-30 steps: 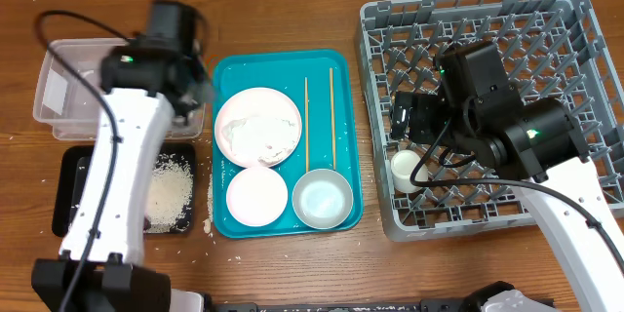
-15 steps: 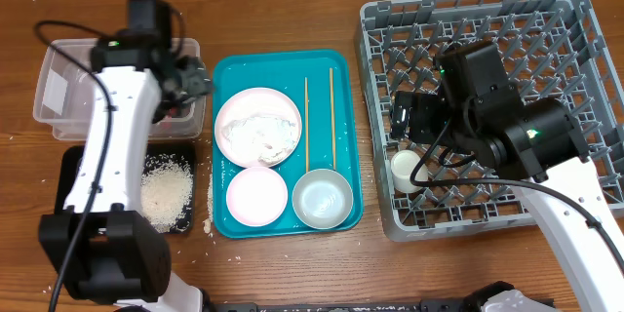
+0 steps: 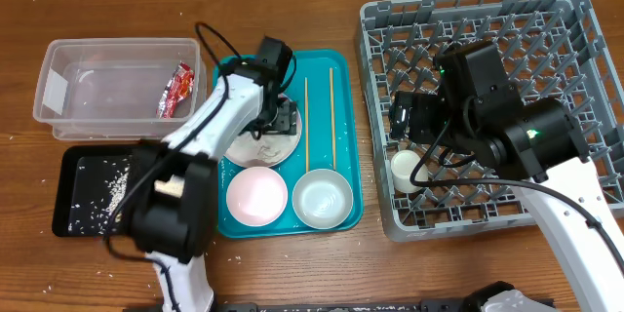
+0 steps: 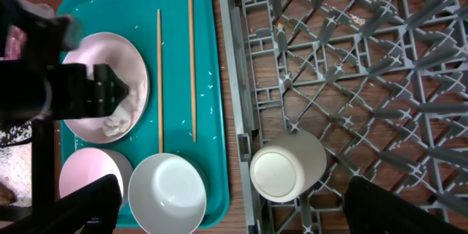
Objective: Sort waste into correct bins and load items into the dishwasher
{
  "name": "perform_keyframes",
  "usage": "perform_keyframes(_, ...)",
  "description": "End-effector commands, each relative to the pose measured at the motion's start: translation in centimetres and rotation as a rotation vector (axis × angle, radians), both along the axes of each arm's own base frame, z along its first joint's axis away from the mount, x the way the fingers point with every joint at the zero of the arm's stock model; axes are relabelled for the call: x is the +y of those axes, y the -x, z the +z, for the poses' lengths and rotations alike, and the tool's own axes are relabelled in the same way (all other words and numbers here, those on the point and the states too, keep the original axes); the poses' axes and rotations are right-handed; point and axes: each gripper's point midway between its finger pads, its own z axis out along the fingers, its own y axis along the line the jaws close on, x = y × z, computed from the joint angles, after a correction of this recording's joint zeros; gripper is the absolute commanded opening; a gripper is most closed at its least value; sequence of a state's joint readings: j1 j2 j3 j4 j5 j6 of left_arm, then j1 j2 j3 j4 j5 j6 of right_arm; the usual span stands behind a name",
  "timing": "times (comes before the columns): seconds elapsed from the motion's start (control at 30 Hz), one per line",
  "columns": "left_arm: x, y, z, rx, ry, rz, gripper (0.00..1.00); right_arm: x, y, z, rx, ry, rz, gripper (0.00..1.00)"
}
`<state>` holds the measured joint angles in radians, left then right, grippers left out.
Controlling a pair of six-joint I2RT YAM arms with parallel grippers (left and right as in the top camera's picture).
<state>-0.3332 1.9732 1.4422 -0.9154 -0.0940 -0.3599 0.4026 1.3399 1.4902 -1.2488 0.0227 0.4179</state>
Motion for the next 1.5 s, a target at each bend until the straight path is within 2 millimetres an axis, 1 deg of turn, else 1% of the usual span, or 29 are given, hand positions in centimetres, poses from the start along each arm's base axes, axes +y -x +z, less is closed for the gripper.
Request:
perform_keyframes(0.0, 0.2, 0.7, -2.3, 0.064, -0.009, -0.012, 0.57, 0.2, -0.1, 0.6, -0.014, -0.009, 0.004, 1.0)
perform_keyframes(0.03, -0.1, 0.8, -2.1, 0.069, 0.01, -0.014, 0.38, 0.1, 0.0, 0.5, -0.012, -0.008, 0.004, 1.0)
perform_keyframes(0.07, -0.4, 0.8, -1.5, 0.071, 0.03, -0.012, 0.17, 0.1, 0.0, 0.5, -0.011, -0.007, 0.004, 1.0)
perform_keyframes(0.1, -0.6, 0.7, -0.9, 0.072, 0.05, -0.012, 0.04, 0.1, 0.0, 0.5, -0.009, -0.006, 0.004, 1.0)
perform_keyframes(0.17, -1.2, 0.2, 1.4, 0.059, 0.094, -0.01, 0.04, 0.1, 0.0, 0.5, -0.009, -0.006, 0.004, 1.0)
perform_keyframes(0.2, -1.2, -0.4, 4.2, 0.03, 0.108, -0.003, 0.04, 0.1, 0.0, 0.5, -0.009, -0.006, 0.004, 1.0)
perform_keyframes(0.27, -0.9, -0.9, 7.3, -0.009, 0.119, 0.005, 0.04, 0.1, 0.1, 0.5, -0.009, -0.006, 0.004, 1.0)
perform_keyframes(0.33, -0.2, -1.4, 10.8, -0.069, 0.13, 0.021, 0.04, 0.1, 0.1, 0.5, -0.008, -0.006, 0.004, 1.0)
perform_keyframes(0.4, 1.2, -2.0, 13.8, -0.134, 0.119, 0.047, 0.04, 0.1, 0.1, 0.5, -0.008, -0.006, 0.004, 1.0)
perform_keyframes(0.43, 2.4, -2.4, 15.2, -0.174, 0.097, 0.07, 0.04, 0.1, 0.1, 0.5, -0.008, -0.006, 0.004, 1.0)
perform_keyframes(0.5, 5.3, -2.9, 17.1, -0.239, 0.027, 0.125, 0.04, 0.1, 0.1, 0.5, -0.007, -0.006, 0.004, 1.0)
perform_keyframes(0.57, 8.2, -3.1, 18.0, -0.277, -0.048, 0.184, 0.04, 0.1, 0.1, 0.5, -0.008, -0.006, 0.004, 1.0)
perform_keyframes(0.67, 12.8, -3.5, 18.0, -0.293, -0.148, 0.28, 0.04, 0.1, 0.0, 0.5, -0.009, -0.006, 0.004, 1.0)
perform_keyframes(0.77, 15.7, -4.7, 16.9, -0.294, -0.161, 0.352, 0.04, 0.1, 0.1, 0.5, -0.008, -0.006, 0.004, 1.0)
perform_keyframes(0.87, 17.9, -5.7, 14.8, -0.27, -0.153, 0.403, 0.05, 0.1, 0.1, 0.5, -0.005, -0.005, 0.004, 1.0)
perform_keyframes(0.9, 18.2, -6.0, 13.9, -0.253, -0.136, 0.412, 0.29, 0.1, 0.2, 0.4, -0.002, -0.003, 0.004, 1.0)
perform_keyframes(0.93, 18.3, -6.3, 13.1, -0.238, -0.113, 0.415, 0.82, 0.0, 0.2, 0.4, 0.001, -0.002, 0.004, 1.0)
perform_keyframes(0.97, 18.1, -6.3, 12.4, -0.215, -0.085, 0.404, 1.0, 0.0, 0.3, 0.4, 0.002, -0.002, 0.004, 1.0)
perform_keyframes(1.03, 17.5, -5.7, 11.9, -0.174, -0.033, 0.384, 1.0, 0.0, 0.3, 0.4, 0.003, -0.002, 0.004, 1.0)
perform_keyframes(1.1, 16.8, -5.3, 12.5, -0.159, 0.008, 0.378, 1.0, 0.0, 0.3, 0.4, 0.002, -0.002, 0.003, 1.0)
perform_keyframes(1.13, 16.3, -4.8, 13.6, -0.154, 0.029, 0.371, 0.94, 0.0, 0.2, 0.4, 0.001, -0.002, 0.004, 1.0)
perform_keyframes(1.2, 15.4, -3.9, 15.3, -0.154, 0.052, 0.356, 0.91, 0.0, 0.3, 0.4, 0.001, -0.002, 0.003, 1.0)
perform_keyframes(1.23, 14.8, -2.9, 17.0, -0.16, 0.056, 0.343, 0.89, 0.0, 0.3, 0.4, 0.002, -0.002, 0.004, 1.0)
perform_keyframes(1.3, 13.7, -1.5, 19.0, -0.173, 0.068, 0.321, 0.89, 0.0, 0.3, 0.4, 0.002, -0.002, 0.004, 1.0)
perform_keyframes(1.33, 12.9, -0.8, 19.9, -0.182, 0.087, 0.302, 0.89, 0.0, 0.3, 0.4, 0.003, -0.002, 0.004, 1.0)
perform_keyframes(1.4, 11.1, 0.4, 21.3, -0.195, 0.111, 0.259, 0.89, 0.0, 0.3, 0.3, 0.005, 0.0, 0.003, 1.0)
perform_keyframes(1.47, 9.3, 1.5, 22.3, -0.201, 0.119, 0.221, 0.9, 0.0, 0.3, 0.3, 0.005, -0.001, 0.004, 1.0)
